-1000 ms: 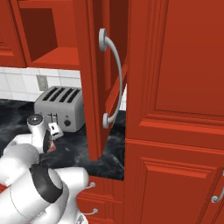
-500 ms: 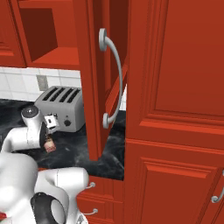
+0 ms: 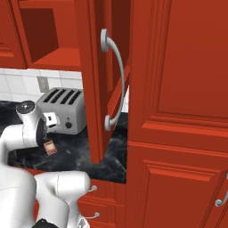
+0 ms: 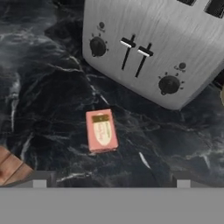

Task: Pick the dish brush and bar soap from the cabinet and place them on the counter.

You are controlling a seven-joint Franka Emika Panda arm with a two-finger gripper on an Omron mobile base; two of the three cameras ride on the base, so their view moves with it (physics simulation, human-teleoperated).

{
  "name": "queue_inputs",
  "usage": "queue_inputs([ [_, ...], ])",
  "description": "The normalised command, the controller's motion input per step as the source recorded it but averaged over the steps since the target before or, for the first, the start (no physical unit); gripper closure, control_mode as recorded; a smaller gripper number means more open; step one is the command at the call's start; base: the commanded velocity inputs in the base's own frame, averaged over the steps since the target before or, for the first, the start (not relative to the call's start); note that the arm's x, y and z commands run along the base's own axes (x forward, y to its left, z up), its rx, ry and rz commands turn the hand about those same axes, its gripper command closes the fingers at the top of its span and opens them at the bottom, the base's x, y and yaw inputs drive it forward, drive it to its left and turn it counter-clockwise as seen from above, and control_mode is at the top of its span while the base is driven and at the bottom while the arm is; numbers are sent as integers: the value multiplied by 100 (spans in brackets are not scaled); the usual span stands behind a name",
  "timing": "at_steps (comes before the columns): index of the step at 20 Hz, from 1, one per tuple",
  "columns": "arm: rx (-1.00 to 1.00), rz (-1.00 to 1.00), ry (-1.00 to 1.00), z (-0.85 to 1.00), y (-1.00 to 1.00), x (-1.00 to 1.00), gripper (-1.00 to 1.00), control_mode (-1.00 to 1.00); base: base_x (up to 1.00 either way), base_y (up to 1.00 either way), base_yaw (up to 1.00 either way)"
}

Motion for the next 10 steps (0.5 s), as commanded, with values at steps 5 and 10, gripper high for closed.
queue_inputs([
  [5, 0, -6, 1, 62, -17, -13, -100, -100, 0, 0, 0],
  [10, 0, -5, 0, 67, -11, -10, -100, -100, 0, 0, 0],
])
